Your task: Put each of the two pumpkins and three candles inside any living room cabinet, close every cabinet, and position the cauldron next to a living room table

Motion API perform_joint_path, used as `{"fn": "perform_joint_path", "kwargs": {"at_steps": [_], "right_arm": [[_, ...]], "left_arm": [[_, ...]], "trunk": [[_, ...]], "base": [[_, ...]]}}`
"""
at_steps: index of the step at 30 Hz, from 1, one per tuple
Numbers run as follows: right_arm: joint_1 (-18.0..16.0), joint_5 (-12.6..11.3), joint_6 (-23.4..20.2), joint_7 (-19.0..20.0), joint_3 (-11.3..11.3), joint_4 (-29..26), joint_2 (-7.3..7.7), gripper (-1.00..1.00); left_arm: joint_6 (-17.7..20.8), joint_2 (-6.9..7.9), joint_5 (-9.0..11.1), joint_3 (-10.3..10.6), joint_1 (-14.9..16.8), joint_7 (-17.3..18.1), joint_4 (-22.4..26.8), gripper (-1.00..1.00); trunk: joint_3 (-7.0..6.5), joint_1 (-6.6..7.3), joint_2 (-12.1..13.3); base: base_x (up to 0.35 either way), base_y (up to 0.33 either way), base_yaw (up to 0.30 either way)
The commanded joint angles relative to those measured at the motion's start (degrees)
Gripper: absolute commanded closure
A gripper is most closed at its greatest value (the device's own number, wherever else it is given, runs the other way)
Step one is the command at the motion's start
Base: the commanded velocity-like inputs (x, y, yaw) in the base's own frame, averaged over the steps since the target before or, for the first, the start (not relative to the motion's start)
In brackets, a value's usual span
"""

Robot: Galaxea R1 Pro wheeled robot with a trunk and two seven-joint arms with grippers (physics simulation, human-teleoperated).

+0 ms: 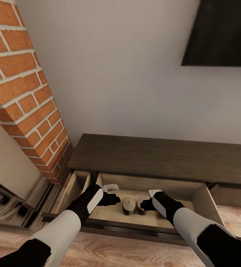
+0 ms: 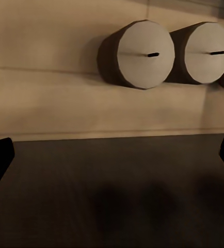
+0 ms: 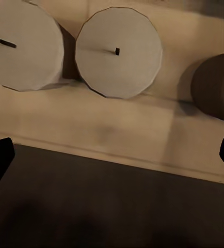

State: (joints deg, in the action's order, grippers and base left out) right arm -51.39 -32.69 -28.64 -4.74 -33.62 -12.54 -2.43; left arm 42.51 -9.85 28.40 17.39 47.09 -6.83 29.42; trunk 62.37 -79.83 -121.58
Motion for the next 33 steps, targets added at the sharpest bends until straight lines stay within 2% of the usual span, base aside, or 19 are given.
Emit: {"fn": "perform_joint_path", "kwargs": {"at_steps": [1, 6, 13, 33], "right_arm": [[0.0, -0.6, -0.3, -0.4, -0.3, -0.1, 0.03, -1.00], [0.0, -0.9, -2.7, -0.3, -0.2, -0.1, 0.05, -1.00], [0.0, -1.0, -5.1, -0.3, -0.1, -0.1, 0.05, -1.00], [0.0, -1.1, -6.1, -0.2, -0.2, -0.2, 0.05, -1.00]], "left_arm": [[0.3, 0.03, 0.6, 0.3, 0.0, -0.5, 0.1, -1.00], [0.7, 0.01, 0.6, 0.3, 0.0, -0.6, 0.0, -1.00], [3.1, 0.01, 0.6, 0.3, 0.0, -0.6, 0.0, -1.00], [3.5, -0.15, 0.6, 0.2, 0.0, -0.6, 0.0, -1.00]], "trunk": [[-0.14, 0.23, 0.4], [-1.04, 1.33, 2.4], [-2.29, 2.87, 5.2], [-5.89, 7.26, 13.2]], "base": [[0.000, 0.000, 0.000], [0.000, 0.000, 0.000], [0.000, 0.000, 0.000], [0.000, 0.000, 0.000]]}}
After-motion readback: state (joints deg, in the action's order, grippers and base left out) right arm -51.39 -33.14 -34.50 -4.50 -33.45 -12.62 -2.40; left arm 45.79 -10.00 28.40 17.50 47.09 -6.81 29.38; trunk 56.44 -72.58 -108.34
